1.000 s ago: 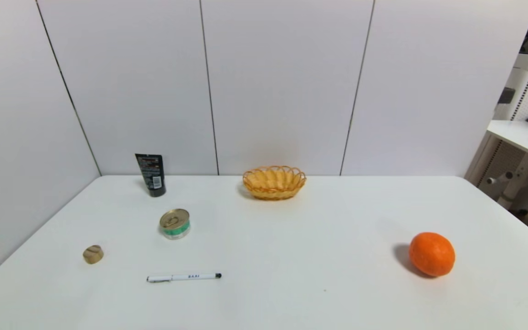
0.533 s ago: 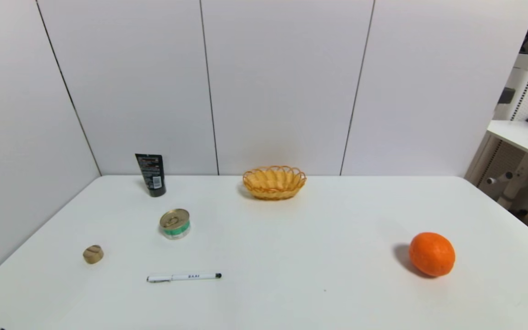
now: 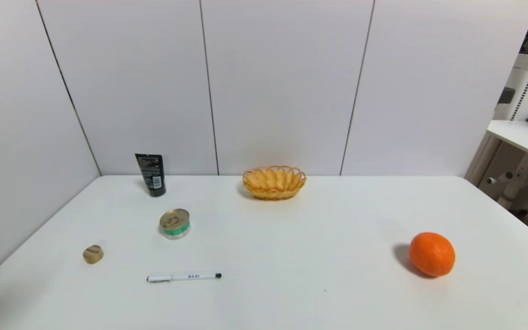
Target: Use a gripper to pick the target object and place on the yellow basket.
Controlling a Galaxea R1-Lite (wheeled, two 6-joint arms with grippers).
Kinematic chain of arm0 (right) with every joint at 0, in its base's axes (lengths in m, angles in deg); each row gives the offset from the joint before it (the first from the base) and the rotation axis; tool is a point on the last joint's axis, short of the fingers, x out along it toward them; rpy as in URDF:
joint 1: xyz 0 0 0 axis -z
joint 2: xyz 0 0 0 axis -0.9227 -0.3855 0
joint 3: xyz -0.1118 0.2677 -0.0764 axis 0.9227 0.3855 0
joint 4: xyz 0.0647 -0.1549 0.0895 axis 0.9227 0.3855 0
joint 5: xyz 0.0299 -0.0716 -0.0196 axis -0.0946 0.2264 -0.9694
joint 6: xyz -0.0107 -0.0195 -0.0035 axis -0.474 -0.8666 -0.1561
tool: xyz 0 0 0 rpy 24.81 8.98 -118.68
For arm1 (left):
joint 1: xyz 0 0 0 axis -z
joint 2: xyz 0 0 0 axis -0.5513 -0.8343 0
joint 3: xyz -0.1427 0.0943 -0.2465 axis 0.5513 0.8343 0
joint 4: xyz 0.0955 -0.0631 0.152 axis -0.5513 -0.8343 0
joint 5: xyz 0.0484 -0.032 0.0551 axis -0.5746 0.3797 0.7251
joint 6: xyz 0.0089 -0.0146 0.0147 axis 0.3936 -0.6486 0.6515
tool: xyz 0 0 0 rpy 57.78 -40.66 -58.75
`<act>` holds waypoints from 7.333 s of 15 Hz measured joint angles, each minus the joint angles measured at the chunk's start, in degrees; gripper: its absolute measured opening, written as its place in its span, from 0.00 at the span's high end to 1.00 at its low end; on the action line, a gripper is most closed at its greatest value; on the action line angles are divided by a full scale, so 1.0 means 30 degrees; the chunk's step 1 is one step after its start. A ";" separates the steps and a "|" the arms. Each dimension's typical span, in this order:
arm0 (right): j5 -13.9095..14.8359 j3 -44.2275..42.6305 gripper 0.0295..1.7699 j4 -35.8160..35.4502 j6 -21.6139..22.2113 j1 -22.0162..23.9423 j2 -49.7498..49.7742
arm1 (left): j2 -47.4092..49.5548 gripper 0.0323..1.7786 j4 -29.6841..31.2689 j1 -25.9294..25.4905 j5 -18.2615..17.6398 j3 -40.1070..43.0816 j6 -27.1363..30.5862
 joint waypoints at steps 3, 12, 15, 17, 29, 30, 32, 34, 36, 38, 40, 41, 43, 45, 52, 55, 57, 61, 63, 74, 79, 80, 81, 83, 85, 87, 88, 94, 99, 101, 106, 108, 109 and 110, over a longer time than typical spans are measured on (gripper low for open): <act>0.0000 0.0000 0.04 0.0000 0.0008 0.0000 0.0000 | -0.3722 0.05 -0.0130 -0.0085 -0.0020 -0.3007 0.0906; 0.0000 0.0000 0.04 0.0000 0.0000 0.0000 0.0000 | -1.1358 0.05 -0.2922 -0.0102 -0.0069 -0.5027 0.2467; -0.0004 0.0000 0.04 0.0004 0.0000 0.0000 0.0000 | -1.3259 0.05 -0.3877 -0.0268 -0.0049 -0.5063 0.2430; 0.0000 0.0000 0.04 -0.0008 0.0008 0.0000 0.0000 | -1.4543 0.05 -0.4632 -0.0569 -0.0041 -0.5067 0.2393; -0.0004 0.0000 0.04 -0.0008 0.0000 0.0000 0.0000 | -1.9976 0.05 -0.6892 -0.2491 -0.0130 -0.5120 0.1548; -0.0004 0.0000 0.04 -0.0008 0.0008 0.0000 0.0000 | -2.0232 0.05 -0.6957 -0.2491 -0.0138 -0.5128 0.1548; 0.0000 0.0000 0.04 0.0000 0.0000 0.0000 0.0000 | -2.0626 0.05 -0.6985 -0.2499 -0.0138 -0.5128 0.1597; 0.0000 0.0000 0.04 0.0004 0.0000 0.0000 0.0000 | -2.0882 0.05 -0.6985 -0.2499 -0.0122 -0.5120 0.1569; -0.0004 0.0000 0.04 0.0000 0.0008 0.0000 0.0000 | -2.1057 0.05 -0.7018 -0.2507 -0.0130 -0.5100 0.1569; 0.0000 0.0000 0.04 0.0000 0.0000 0.0000 0.0000 | -2.1224 0.05 -0.7022 -0.2475 -0.0158 -0.5100 0.1569; -0.0004 0.0000 0.04 0.0000 0.0008 0.0000 0.0000 | -2.1399 0.05 -0.7038 -0.2471 -0.0179 -0.5100 0.1593; -0.0004 0.0000 0.04 -0.0008 0.0000 0.0000 0.0000 | -2.1455 0.05 -0.7095 -0.2462 -0.0175 -0.5100 0.1560; -0.0004 0.0000 0.04 0.0000 0.0000 -0.0008 0.0000 | -2.1508 0.05 -0.7489 -0.2434 -0.0175 -0.5104 0.1438; -0.0004 0.0000 0.04 0.0000 0.0008 0.0000 0.0000 | -2.1537 0.23 -0.7688 -0.2410 -0.0195 -0.5148 0.1418; -0.0004 0.0000 0.04 0.0000 0.0008 0.0000 0.0000 | -2.1874 0.73 -0.7534 -0.2434 -0.0187 -0.5461 0.1422; 0.0000 0.0000 0.04 0.0000 0.0008 0.0000 0.0000 | -2.1943 0.73 -0.7526 -0.2434 -0.0114 -0.5478 0.1382; 0.0000 0.0000 0.04 0.0000 -0.0008 0.0000 0.0000 | -2.1837 0.73 -0.7534 -0.2438 -0.0077 -0.5571 0.1357; -0.0004 0.0000 0.04 0.0000 0.0008 0.0000 0.0000 | -2.0728 0.73 -0.7513 -0.2434 -0.0093 -0.7851 0.2576; 0.0000 0.0000 0.04 0.0000 0.0008 0.0000 0.0000 | -2.0139 0.73 -0.7184 -0.2373 -0.0215 -0.9752 0.4271; 0.0000 0.0000 0.04 0.0000 0.0008 -0.0008 0.0000 | -2.2223 0.73 0.4962 0.5868 -0.7461 -1.3206 0.8286; -0.0004 0.0000 0.04 0.0000 0.0008 -0.0008 0.0000 | -2.5222 0.73 0.8257 0.8659 -0.7485 -1.3410 0.6518; 0.0000 0.0000 0.04 0.0004 0.0000 -0.0008 0.0000 | -2.5994 0.73 0.8623 0.8850 -0.7485 -1.3718 0.6485; 0.0000 0.0000 0.04 0.0000 0.0008 0.0000 0.0000 | -2.6730 0.73 0.8863 0.8936 -0.7469 -1.4170 0.6449; -0.0004 0.0000 0.04 0.0000 0.0008 0.0000 0.0000 | -2.8189 0.73 0.9054 0.9029 -0.7440 -1.5450 0.6429; 0.0000 0.0000 0.04 0.0004 0.0000 0.0000 0.0000 | -2.9457 0.73 0.9058 0.9098 -0.7440 -1.6543 0.6400; -0.0004 0.0000 0.04 -0.0008 0.0000 0.0000 0.0000 | -3.0395 0.73 0.9058 0.9074 -0.7432 -1.7128 0.5831; 0.0000 0.0000 0.04 0.0000 0.0000 0.0000 0.0000 | -3.0688 0.73 0.9045 0.9082 -0.7440 -1.7213 0.5547; -0.0004 0.0000 0.04 0.0004 0.0000 -0.0008 0.0000 | -3.1119 0.73 0.8899 0.9102 -0.7339 -1.7274 0.5526; 0.0000 0.0000 0.04 0.0000 0.0000 -0.0008 0.0000 | -3.0899 0.50 0.8542 0.9102 -0.7351 -1.7140 0.5498; -0.0004 0.0000 0.04 0.0000 0.0000 0.0000 0.0000 | -3.0883 0.39 0.8395 0.9119 -0.7351 -1.7177 0.5526; -0.0004 0.0000 0.04 0.0000 0.0000 -0.0008 0.0000 | -2.9274 0.23 0.8294 0.9110 -0.7119 -1.6750 0.5591; 0.0000 0.0000 0.04 0.0000 0.0012 -0.0008 0.0000 | -2.7213 0.19 0.8249 0.9074 -0.6107 -1.5880 0.5620; -0.0004 0.0000 0.04 0.0000 0.0008 -0.0008 0.0000 | -2.5816 0.17 0.8172 0.9009 -0.5392 -1.5254 0.5620; -0.0004 0.0000 0.04 0.0000 0.0000 0.0000 0.0000 | -2.4349 0.15 0.8038 0.8871 -0.4673 -1.4604 0.5620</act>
